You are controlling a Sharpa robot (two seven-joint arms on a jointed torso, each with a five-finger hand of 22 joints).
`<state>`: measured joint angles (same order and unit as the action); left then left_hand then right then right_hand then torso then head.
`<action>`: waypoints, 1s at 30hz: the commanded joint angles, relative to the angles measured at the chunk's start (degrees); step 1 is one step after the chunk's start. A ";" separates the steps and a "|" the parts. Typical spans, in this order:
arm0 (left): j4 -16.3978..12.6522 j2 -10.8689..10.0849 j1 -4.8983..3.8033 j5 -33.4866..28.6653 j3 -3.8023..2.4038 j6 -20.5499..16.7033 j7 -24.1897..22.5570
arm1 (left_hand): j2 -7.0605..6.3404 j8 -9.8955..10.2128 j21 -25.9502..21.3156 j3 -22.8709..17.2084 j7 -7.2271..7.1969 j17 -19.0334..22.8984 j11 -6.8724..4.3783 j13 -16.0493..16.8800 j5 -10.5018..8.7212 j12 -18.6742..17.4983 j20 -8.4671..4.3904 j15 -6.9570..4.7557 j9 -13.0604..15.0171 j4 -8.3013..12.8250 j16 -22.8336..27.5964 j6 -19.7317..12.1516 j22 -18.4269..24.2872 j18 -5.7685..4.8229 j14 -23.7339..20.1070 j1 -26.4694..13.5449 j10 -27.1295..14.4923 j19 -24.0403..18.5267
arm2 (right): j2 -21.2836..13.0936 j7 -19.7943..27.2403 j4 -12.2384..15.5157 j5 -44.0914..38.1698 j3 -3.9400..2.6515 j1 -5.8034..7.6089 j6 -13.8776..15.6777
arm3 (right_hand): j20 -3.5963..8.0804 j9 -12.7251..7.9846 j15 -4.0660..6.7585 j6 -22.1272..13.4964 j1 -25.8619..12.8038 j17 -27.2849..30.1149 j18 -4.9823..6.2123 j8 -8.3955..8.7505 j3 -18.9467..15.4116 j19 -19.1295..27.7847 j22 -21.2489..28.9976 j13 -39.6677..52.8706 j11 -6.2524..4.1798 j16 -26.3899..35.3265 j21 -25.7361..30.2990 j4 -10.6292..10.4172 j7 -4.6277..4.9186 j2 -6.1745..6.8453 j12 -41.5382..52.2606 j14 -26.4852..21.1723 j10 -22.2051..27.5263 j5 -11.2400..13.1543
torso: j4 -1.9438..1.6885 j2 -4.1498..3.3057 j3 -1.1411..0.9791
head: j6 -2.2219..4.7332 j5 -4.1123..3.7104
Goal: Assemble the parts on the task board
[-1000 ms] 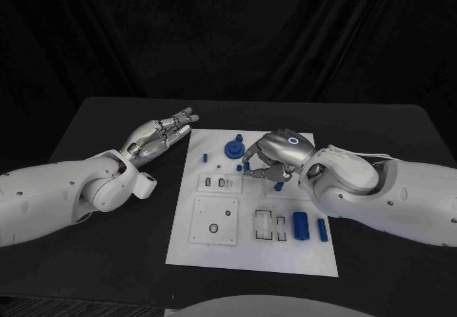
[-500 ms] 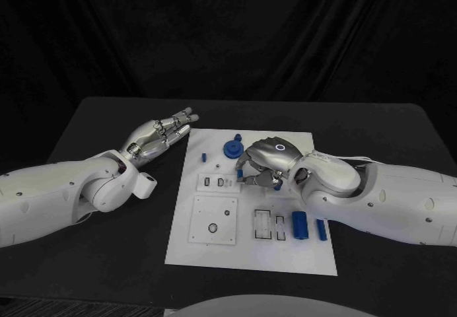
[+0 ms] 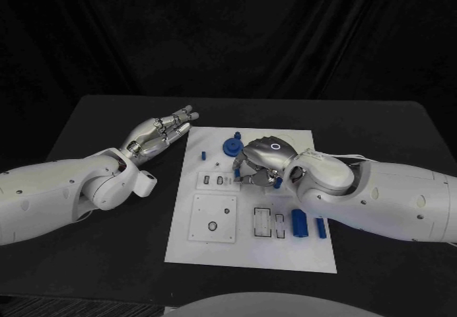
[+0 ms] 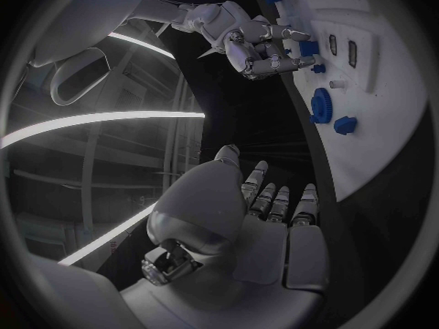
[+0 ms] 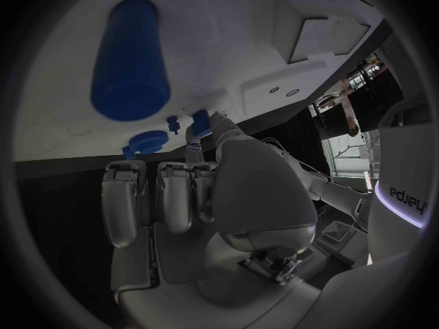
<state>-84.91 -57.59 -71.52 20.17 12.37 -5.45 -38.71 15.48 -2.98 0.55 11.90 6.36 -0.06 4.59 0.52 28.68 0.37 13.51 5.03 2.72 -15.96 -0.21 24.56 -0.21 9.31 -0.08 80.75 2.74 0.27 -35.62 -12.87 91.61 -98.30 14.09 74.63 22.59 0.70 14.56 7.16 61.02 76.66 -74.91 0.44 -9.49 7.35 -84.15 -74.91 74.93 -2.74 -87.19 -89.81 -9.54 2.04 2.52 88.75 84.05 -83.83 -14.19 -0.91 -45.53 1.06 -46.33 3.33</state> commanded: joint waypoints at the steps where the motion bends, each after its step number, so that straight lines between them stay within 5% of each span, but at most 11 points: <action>1: -0.08 0.18 0.02 -0.09 -0.05 0.62 -1.53 | 0.42 -0.04 -0.26 -0.41 0.06 0.06 0.43 0.06 0.30 0.18 0.30 0.47 -0.04 0.05 0.21 -0.24 0.00 1.04 0.08 0.34 -0.15 0.04 | 0.24 -0.94 -0.03 -0.35 0.01 -0.23 -0.76 | -0.37 3.62 -0.42 0.70 0.51 -8.91 -0.44 -0.27 0.02 -5.85 -15.09 13.68 0.39 0.30 -0.19 0.25 -0.22 -0.08 -0.11 4.84 -5.68 -0.32 | -0.05 0.00 0.00 | -0.06 -0.07; 19: 0.14 0.55 0.02 -0.09 -0.05 0.84 -1.45 | 0.44 -0.04 -0.27 -0.47 0.07 0.06 0.44 0.05 0.33 0.17 0.32 0.49 -0.04 0.07 0.21 -0.25 0.01 1.04 0.08 0.35 -0.20 0.03 | 0.77 -0.74 -0.67 -0.35 0.01 -0.24 -2.29 | -0.58 3.62 -0.50 -0.77 -0.36 -8.91 -0.44 0.83 -0.39 -5.85 -15.09 13.46 0.29 0.28 -0.19 0.19 0.15 0.27 -0.31 4.83 -5.59 0.28 | -0.05 0.05 0.00 | -0.27 -0.17; 30: 0.31 0.68 0.02 -0.09 -0.05 0.95 -1.42 | 0.44 -0.04 -0.27 -0.47 0.07 0.06 0.44 0.05 0.33 0.17 0.32 0.49 -0.04 0.07 0.21 -0.25 0.01 1.04 0.08 0.35 -0.20 0.03 | 0.96 -0.35 -0.96 -0.35 0.01 -0.25 -2.98 | -0.53 1.90 -0.35 -7.65 -1.94 -8.68 -0.44 5.46 -1.21 -5.85 -15.09 12.79 -0.03 0.33 -0.19 -0.33 0.25 1.30 -0.92 4.79 -5.29 3.61 | -0.01 0.05 -0.01 | -0.45 0.00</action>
<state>-84.55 -57.03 -71.52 20.17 12.37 -5.14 -38.71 15.48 -2.98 0.55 11.74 6.36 -0.07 4.80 0.52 28.68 0.37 13.51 5.03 2.72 -15.80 -0.21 24.57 -0.21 9.31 -0.08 80.75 2.53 0.27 -34.73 -12.82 90.64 -98.30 14.11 74.54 20.64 0.50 16.58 7.16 53.69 75.30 -74.90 0.44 -4.25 6.41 -83.94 -74.90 74.93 -2.75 -87.19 -89.81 -9.85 2.34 3.85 88.06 84.05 -83.83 -10.80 -0.92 -45.47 1.05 -46.76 3.32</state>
